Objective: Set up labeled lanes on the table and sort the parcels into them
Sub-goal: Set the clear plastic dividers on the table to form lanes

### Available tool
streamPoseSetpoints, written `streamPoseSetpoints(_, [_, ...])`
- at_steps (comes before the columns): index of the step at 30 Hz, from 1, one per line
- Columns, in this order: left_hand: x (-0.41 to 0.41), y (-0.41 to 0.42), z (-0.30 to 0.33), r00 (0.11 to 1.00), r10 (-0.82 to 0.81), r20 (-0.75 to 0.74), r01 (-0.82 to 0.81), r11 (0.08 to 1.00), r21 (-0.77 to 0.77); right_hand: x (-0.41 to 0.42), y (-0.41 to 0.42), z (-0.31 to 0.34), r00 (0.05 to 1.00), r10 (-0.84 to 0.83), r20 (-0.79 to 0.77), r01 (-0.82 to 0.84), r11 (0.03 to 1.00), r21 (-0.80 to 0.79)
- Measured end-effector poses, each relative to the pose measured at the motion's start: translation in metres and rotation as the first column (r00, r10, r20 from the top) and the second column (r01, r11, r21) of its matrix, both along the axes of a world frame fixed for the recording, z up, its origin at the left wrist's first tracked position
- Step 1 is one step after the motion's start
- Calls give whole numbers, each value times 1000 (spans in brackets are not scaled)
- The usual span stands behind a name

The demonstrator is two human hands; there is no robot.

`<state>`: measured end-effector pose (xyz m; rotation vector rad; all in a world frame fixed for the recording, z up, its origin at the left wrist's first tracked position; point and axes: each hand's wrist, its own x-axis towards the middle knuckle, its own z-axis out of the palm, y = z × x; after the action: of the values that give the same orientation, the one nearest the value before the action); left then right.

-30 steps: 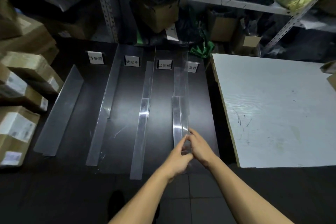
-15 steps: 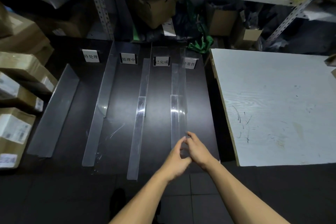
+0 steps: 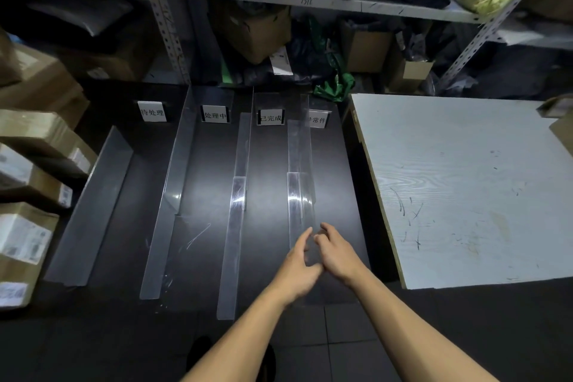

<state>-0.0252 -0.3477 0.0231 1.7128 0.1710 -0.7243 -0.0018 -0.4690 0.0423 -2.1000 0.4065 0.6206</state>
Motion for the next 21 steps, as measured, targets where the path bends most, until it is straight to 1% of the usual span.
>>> streamPoseSetpoints(4, [18, 14, 13, 998, 35, 51, -35, 999, 1, 11, 12, 23, 988, 6, 153, 2, 998, -57])
streamPoseSetpoints(9, [47, 53, 45, 980, 140, 143, -141, 990, -2, 35, 54, 62, 951, 66, 303, -57, 998, -38])
streamPoseSetpoints(13, [69, 104, 74, 945, 224, 236, -229, 973, -10, 59, 105, 91, 910, 116, 398, -119, 993, -17])
streamPoseSetpoints(18, [93, 194, 98, 860, 355, 366, -399, 916, 48, 83, 187, 113, 884, 163, 438, -193, 981, 24])
streamPoseSetpoints(20, [100, 234, 101, 796, 420, 435, -502, 860, 88, 89, 223, 116, 877, 210, 432, -243, 970, 24])
streamPoseSetpoints(21, [103, 255, 100, 753, 444, 485, -564, 815, 130, 92, 241, 115, 873, 235, 428, -270, 963, 23])
